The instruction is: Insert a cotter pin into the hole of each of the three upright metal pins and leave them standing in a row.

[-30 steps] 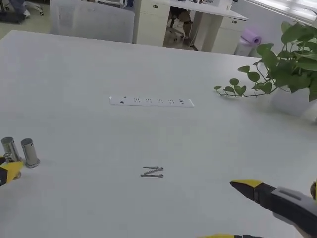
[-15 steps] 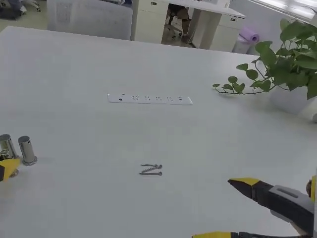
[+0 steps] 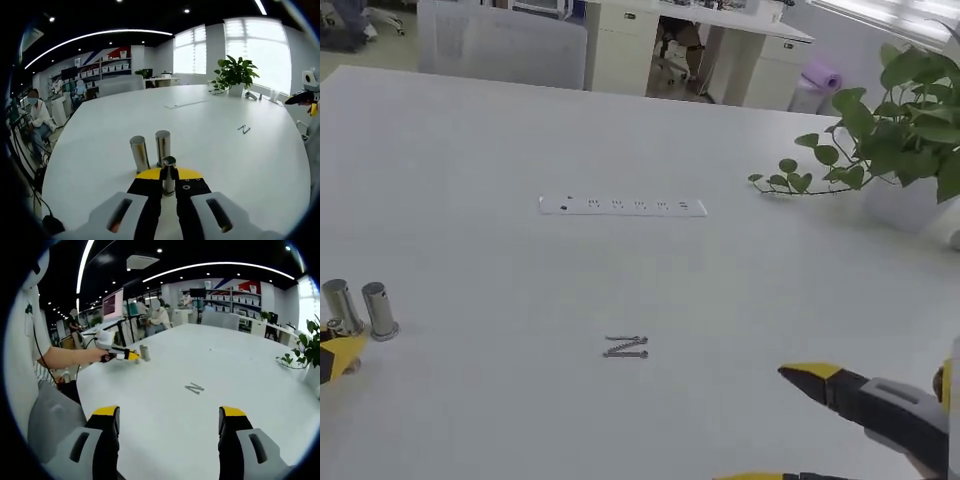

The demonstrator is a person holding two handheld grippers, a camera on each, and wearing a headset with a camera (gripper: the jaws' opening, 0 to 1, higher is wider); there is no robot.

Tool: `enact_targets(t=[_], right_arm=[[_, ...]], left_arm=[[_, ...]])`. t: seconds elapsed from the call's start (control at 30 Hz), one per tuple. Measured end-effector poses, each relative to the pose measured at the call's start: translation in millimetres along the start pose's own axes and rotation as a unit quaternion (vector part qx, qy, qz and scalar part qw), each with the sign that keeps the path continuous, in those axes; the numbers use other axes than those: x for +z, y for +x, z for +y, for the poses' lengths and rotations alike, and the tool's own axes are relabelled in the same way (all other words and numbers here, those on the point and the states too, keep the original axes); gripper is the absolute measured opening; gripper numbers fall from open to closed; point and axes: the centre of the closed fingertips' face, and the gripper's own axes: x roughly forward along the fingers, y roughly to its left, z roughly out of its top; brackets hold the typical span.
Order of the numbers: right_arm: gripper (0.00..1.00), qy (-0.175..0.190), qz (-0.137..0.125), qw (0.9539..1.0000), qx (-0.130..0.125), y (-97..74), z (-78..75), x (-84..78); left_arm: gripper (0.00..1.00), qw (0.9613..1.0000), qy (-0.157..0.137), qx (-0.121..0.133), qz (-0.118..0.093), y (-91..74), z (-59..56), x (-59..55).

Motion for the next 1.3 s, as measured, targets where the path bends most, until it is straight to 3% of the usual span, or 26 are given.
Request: enact_targets(t=[0.1,0.23,0.4,1.0,1.3], right_arm=[[0.82,-0.001,-0.001,1.0,0.003,0.1,2.0,0.3],[0.82,-0.002,-0.002,1.0,0.007,-0.8,4.5,-0.3],[0.82,-0.003,-0.003,0.9999,0.009,-4.2,7.0,-1.9],[0.82,0.001,-0.005,0.9999,0.009,-16.9,15.0,-12.2],[0.82,0.0,-0.006,0.9999,0.01,-20.5,18.6,-16.9]], left_arm=[[0.07,0.9999,0.016,-0.004,0.005,-2.8,-8.2,-0.3],[0.07,0.9998,-0.006,-0.017,-0.012,-5.7,-19.6,2.6],[0.07,0.9997,-0.001,-0.024,-0.011,-10.3,-34.8,3.4],[0.07,0.9961,0.02,-0.086,-0.003,-12.8,-104.8,-0.9],[0.07,0.9946,0.023,-0.101,-0.001,-15.7,-128.5,-4.2]])
